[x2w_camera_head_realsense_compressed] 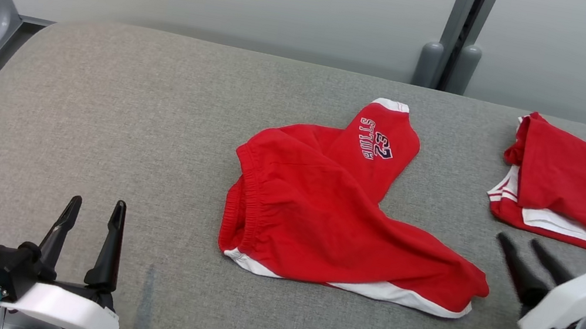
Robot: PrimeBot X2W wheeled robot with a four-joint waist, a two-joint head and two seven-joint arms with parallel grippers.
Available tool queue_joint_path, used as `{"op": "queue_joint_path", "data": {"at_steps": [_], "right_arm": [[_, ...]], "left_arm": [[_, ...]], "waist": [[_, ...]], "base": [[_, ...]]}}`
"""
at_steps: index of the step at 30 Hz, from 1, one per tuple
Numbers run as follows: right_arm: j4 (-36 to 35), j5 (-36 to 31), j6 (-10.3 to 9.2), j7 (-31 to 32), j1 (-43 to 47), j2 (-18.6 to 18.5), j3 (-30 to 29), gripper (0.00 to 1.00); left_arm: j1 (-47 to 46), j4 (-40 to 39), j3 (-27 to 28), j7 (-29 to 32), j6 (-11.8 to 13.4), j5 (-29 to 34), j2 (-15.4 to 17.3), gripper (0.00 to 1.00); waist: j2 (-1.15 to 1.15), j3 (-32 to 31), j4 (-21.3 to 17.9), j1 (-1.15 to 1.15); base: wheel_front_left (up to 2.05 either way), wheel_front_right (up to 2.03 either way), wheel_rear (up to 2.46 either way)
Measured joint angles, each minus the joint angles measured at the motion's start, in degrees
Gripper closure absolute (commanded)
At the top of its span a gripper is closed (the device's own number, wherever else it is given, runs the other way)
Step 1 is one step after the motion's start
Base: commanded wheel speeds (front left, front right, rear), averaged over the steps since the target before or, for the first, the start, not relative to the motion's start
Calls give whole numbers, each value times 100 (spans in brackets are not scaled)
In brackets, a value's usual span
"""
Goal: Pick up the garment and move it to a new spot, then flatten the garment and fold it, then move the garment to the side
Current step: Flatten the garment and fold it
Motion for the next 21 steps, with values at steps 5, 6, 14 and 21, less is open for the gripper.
{"op": "queue_joint_path", "data": {"at_steps": [5, 6, 14, 21], "right_arm": [[-250, -352, 0, -798, 177, -73, -682, 0], [-334, -469, 0, -900, 226, -103, -792, 0], [-1550, -1160, 0, -1282, 1096, 171, -1809, 0], [-2550, -2283, 0, -1323, 2126, 954, -2949, 0]], "left_arm": [[14, -29, 54, 0, 0, 11, 1, 0], [24, -36, 82, 0, 0, 11, 13, 0], [40, -82, 163, 0, 0, 35, 105, 0], [40, -130, 113, 0, 0, 43, 114, 0]], "waist": [[0, -13, -105, 0], [0, -17, -135, 0], [0, -72, -347, 0], [0, -67, -427, 0]], "base": [[0, 0, 0], [0, 0, 0], [0, 0, 0], [0, 0, 0]]}}
